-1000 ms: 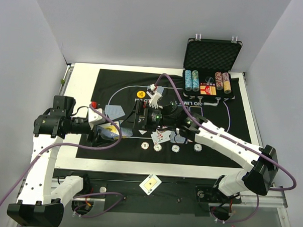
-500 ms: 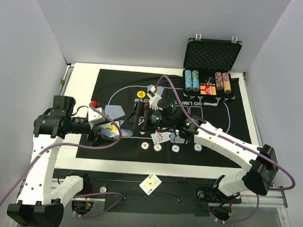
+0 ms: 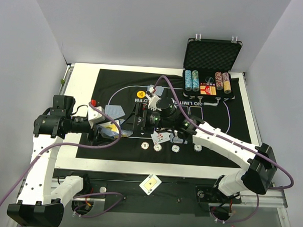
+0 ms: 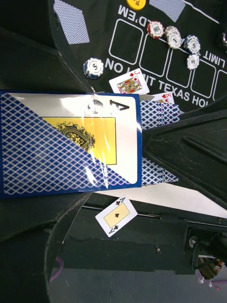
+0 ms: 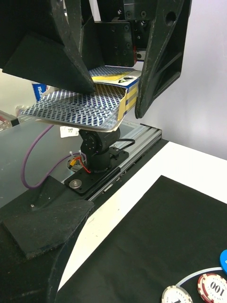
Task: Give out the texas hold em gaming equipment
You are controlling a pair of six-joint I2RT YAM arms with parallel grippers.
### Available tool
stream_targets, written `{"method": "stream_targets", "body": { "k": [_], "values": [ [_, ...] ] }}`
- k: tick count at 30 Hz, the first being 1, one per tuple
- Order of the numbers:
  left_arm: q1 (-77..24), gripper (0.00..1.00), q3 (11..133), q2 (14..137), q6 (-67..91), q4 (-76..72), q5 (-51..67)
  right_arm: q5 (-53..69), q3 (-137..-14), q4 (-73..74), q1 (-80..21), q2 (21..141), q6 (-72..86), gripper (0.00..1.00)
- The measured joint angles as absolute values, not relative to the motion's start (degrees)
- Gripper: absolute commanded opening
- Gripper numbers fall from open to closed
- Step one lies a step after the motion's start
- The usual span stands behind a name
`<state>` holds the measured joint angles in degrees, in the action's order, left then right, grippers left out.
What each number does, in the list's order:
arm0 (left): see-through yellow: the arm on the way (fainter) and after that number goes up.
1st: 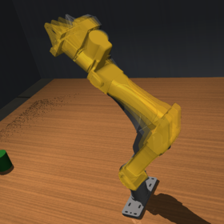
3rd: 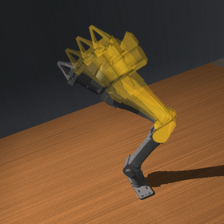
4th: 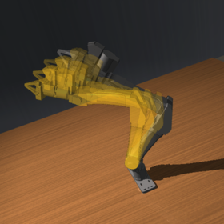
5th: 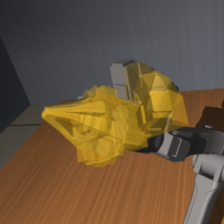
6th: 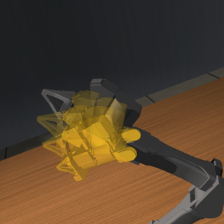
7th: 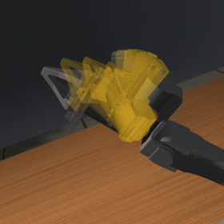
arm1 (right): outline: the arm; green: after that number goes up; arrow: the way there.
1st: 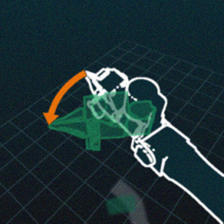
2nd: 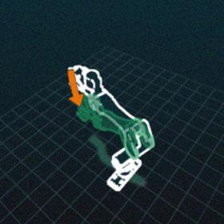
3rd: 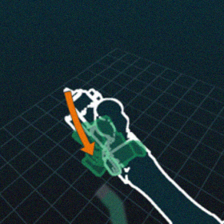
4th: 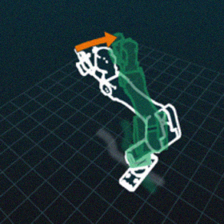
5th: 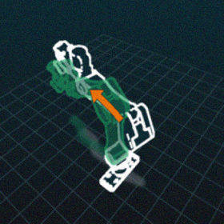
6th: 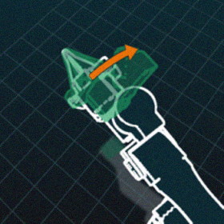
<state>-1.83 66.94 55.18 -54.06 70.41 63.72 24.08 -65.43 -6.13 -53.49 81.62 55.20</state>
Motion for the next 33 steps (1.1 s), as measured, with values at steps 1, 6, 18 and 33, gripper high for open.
{"method": "stream_targets", "body": {
  "k": [1,6,18,33],
  "values": [
    [-1.83,0.06,66.94,55.18,-53.98,70.26,63.72,24.10,-65.91,-5.93,-53.74,81.93,55.07,0.88],
    [-1.80,0.06,66.94,55.18,-53.34,69.89,63.66,24.29,-66.65,-5.91,-54.04,82.65,54.89,0.77],
    [-1.83,0.06,66.94,55.20,-52.31,69.54,62.85,26.04,-62.48,-7.84,-49.74,80.44,55.51,0.74],
    [-1.83,0.06,66.94,54.98,-49.98,66.85,64.03,25.74,-61.36,-4.01,-47.55,76.03,55.24,0.78]
  ]
}}
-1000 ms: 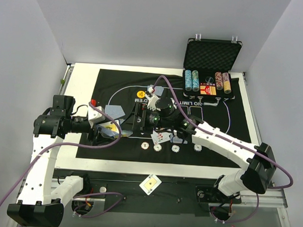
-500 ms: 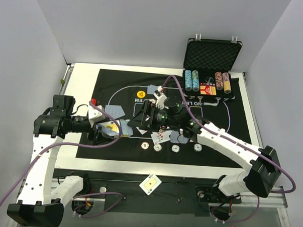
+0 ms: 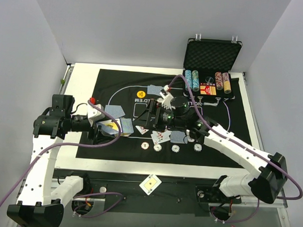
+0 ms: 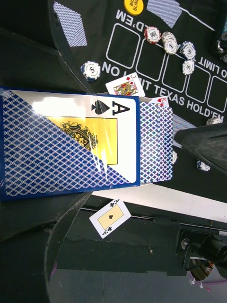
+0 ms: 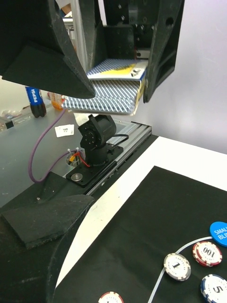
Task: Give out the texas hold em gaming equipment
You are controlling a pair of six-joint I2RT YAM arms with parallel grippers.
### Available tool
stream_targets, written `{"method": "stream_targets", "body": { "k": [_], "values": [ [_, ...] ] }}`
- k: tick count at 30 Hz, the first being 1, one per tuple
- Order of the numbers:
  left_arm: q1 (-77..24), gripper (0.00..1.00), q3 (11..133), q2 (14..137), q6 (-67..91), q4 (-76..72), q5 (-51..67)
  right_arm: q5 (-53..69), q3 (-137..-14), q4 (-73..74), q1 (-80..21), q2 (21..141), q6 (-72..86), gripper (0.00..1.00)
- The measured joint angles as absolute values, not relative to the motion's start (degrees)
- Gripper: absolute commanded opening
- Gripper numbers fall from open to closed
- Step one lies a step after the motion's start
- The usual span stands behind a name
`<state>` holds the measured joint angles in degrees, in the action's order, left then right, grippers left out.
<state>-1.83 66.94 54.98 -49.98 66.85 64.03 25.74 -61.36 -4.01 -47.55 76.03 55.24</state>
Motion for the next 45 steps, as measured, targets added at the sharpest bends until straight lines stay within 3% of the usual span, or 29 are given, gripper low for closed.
{"method": "stream_targets", "body": {
  "k": [8,11,24,45],
  "values": [
    [-1.83,0.06,66.24,54.54,-50.81,66.94,64.47,24.75,-62.37,-2.07,-46.78,73.03,53.71,0.87],
    [-1.83,0.06,66.22,54.54,-51.24,67.02,64.53,24.36,-63.79,-1.23,-44.14,76.51,51.77,0.85],
    [-1.83,0.06,66.39,54.76,-50.61,66.83,64.53,17.37,-77.43,7.99,-39.79,115.11,39.03,0.80],
    [-1.83,0.06,66.48,55.72,-50.81,67.02,64.27,17.56,-74.96,3.07,-42.22,114.28,39.13,0.80]
  ]
}}
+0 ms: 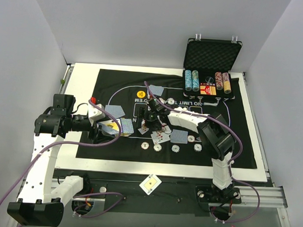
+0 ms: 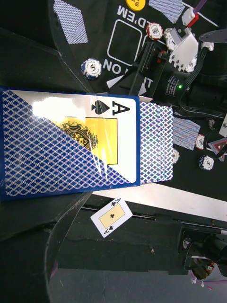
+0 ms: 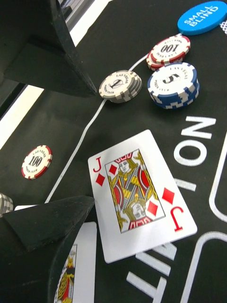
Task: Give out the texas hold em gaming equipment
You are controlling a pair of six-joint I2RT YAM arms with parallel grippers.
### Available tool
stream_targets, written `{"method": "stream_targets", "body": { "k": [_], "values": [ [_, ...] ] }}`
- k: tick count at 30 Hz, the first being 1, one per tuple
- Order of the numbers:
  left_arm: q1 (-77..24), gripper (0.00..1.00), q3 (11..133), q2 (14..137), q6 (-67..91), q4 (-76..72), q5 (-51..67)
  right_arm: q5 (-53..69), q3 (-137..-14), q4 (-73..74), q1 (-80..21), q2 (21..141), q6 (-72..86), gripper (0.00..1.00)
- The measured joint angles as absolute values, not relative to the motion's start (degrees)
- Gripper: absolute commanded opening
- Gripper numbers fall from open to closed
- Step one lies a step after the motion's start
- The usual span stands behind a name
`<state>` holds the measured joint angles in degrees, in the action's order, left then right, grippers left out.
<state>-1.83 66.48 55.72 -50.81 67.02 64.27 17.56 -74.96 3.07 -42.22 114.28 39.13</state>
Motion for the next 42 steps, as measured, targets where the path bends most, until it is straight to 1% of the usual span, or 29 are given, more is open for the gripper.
{"method": "stream_targets", "body": {
  "k": [8,15,34,39,42],
  "values": [
    [-1.83,0.06,66.48,55.70,-50.87,67.05,64.05,17.74,-74.46,0.99,-43.16,114.32,40.77,0.80],
    [-1.83,0.06,66.72,55.72,-51.27,67.07,63.66,19.35,-75.55,1.23,-41.78,115.31,41.52,0.80],
    [-1.83,0.06,66.78,56.82,-51.48,67.07,63.20,20.27,-87.94,1.58,-38.09,123.87,41.74,0.79],
    [-1.83,0.06,66.81,56.88,-51.46,67.07,63.20,19.62,-88.55,2.02,-35.62,124.18,41.30,0.80],
    [-1.83,0.06,66.92,56.88,-51.46,67.05,63.18,18.57,-86.37,1.76,-34.37,122.48,40.29,0.80]
  ]
}}
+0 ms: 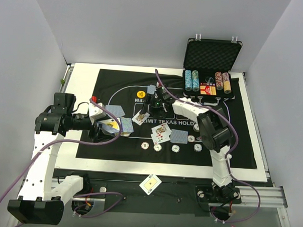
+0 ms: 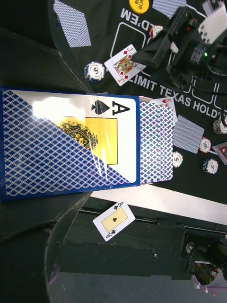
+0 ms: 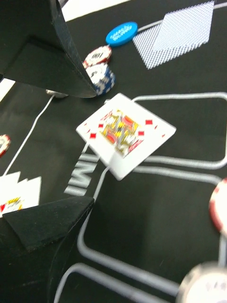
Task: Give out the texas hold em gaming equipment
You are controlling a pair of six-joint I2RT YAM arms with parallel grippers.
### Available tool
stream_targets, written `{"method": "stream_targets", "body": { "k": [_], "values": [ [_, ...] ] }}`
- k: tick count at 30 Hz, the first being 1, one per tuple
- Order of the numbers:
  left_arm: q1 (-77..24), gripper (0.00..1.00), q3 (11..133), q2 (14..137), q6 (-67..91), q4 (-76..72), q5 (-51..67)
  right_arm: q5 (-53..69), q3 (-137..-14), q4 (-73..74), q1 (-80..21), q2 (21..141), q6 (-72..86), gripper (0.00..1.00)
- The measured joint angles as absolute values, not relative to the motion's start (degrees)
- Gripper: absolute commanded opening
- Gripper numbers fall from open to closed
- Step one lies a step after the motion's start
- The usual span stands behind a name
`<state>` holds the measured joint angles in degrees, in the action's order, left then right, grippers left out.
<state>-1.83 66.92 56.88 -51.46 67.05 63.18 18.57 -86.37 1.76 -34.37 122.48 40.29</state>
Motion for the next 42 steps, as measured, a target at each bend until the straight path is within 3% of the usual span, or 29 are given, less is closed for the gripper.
{"method": "stream_targets", "body": {
  "k": [19,42],
  "values": [
    [-1.83,0.06,67.64,56.66,-51.40,67.09,63.20,10.66,-70.41,0.38,-32.14,111.20,35.48,0.79],
    [-1.83,0.07,67.75,55.02,-51.40,67.26,63.24,5.78,-58.70,-4.91,-42.76,103.37,39.64,0.79]
  ]
}}
